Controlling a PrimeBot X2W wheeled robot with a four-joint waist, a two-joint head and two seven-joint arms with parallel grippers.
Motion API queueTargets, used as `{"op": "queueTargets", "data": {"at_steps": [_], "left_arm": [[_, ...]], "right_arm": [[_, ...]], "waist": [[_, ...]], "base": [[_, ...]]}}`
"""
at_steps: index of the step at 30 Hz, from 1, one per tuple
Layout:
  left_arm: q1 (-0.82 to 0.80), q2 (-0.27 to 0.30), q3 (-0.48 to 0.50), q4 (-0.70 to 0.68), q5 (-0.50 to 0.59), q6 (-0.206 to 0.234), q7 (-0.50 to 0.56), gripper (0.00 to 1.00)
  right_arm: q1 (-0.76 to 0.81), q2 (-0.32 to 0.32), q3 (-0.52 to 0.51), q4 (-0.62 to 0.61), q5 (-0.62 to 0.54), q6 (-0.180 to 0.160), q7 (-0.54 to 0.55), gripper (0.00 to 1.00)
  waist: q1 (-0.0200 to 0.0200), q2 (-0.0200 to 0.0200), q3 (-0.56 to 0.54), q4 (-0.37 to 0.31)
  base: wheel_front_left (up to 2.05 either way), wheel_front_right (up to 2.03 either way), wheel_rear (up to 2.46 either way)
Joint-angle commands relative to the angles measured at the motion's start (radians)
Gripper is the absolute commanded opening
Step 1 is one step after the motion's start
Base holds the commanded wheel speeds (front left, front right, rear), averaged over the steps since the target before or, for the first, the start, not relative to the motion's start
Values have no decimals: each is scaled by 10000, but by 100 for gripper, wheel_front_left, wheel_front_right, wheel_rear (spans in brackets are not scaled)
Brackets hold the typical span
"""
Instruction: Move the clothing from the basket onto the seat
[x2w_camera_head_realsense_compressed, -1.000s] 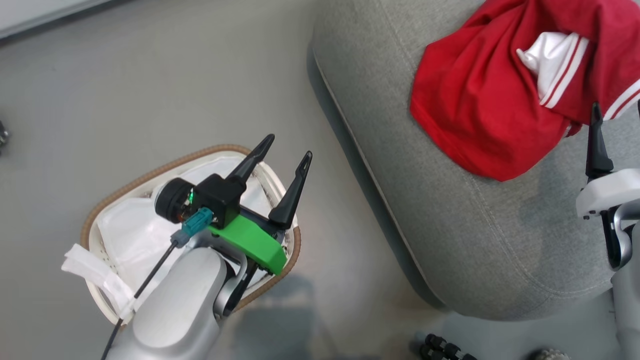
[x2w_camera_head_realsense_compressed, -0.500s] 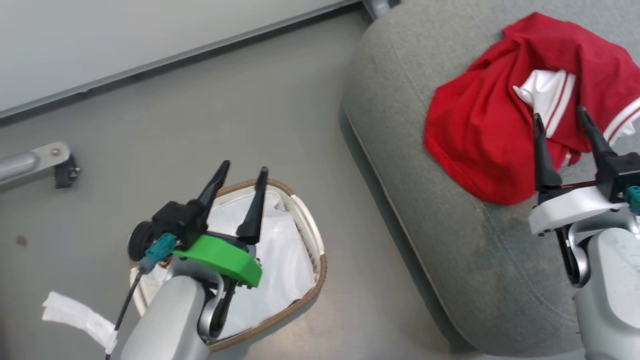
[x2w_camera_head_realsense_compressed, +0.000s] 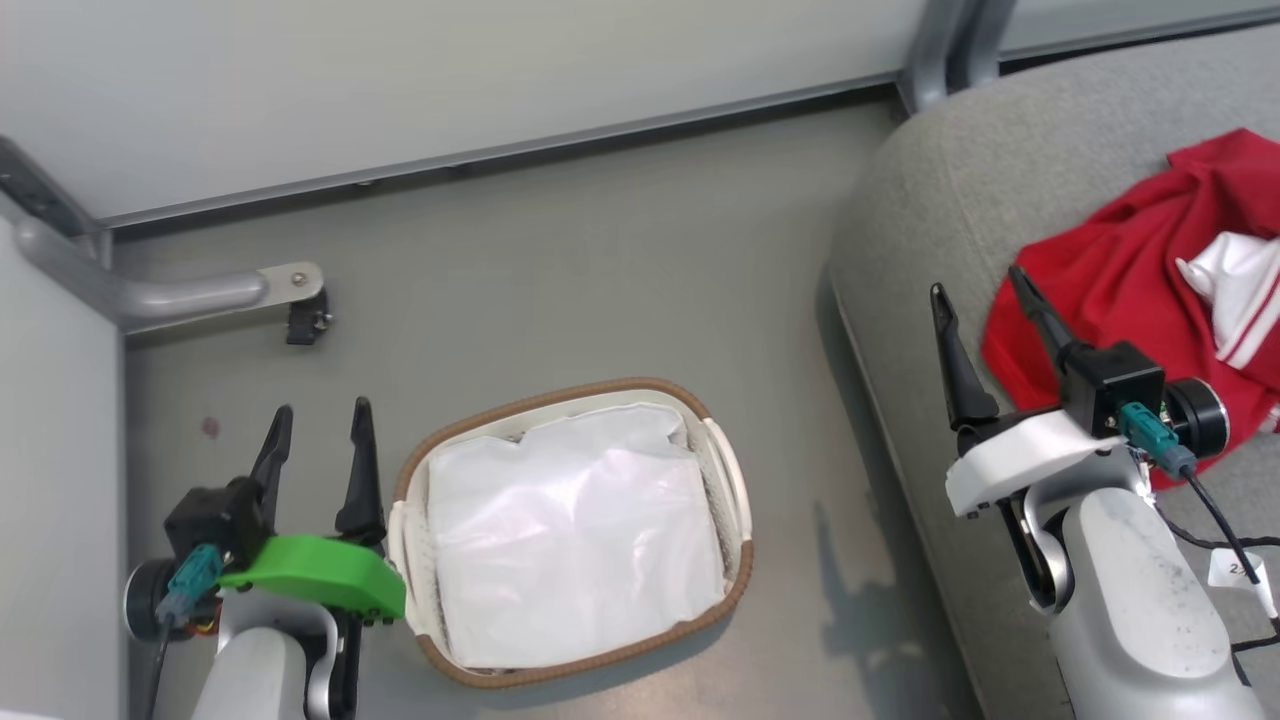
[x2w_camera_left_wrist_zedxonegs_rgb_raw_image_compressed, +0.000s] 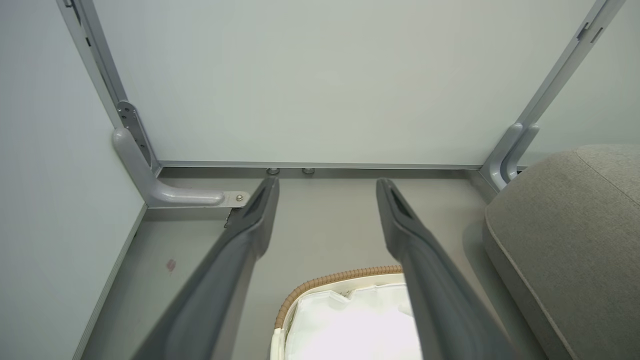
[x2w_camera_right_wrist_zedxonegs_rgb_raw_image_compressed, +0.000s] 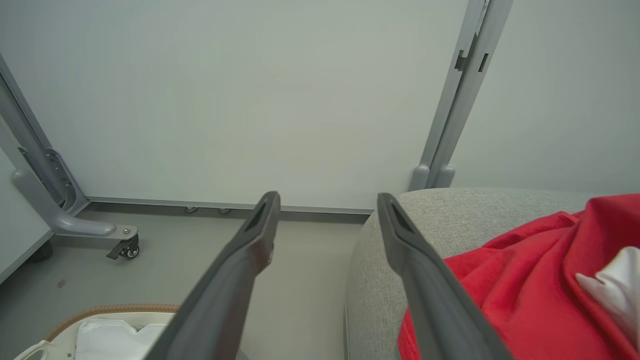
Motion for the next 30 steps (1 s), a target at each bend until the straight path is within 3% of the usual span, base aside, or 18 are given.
{"op": "queueTargets", "data": {"at_steps": [1, 10, 24, 25, 30], "left_arm": [[262, -46, 184, 31, 159, 17, 3, 100], [883, -261, 1235, 49, 820, -12, 5, 100], [2127, -339, 1370, 152, 497, -41, 4, 100], [2031, -347, 1352, 167, 490, -21, 1, 0], [2121, -453, 1317, 617, 443, -21, 6, 0]], "right_arm": [[217, 39, -2, 64, -65, -14, -1, 100], [771, 126, -367, 453, -215, -14, -1, 100], [2059, 133, -546, 475, 238, -14, -1, 100], [1968, 174, -521, 494, 221, 0, 0, 0], [2294, 278, -489, 943, 221, 0, 15, 0]], "waist": [[1, 0, -446, 563], [1, 0, -948, 993], [1, 0, -1899, 976], [1, 0, -1832, 990], [1, 0, -1866, 988]], "base": [[0, 0, 0], [0, 0, 0], [0, 0, 0], [0, 0, 0], [0, 0, 0]]}}
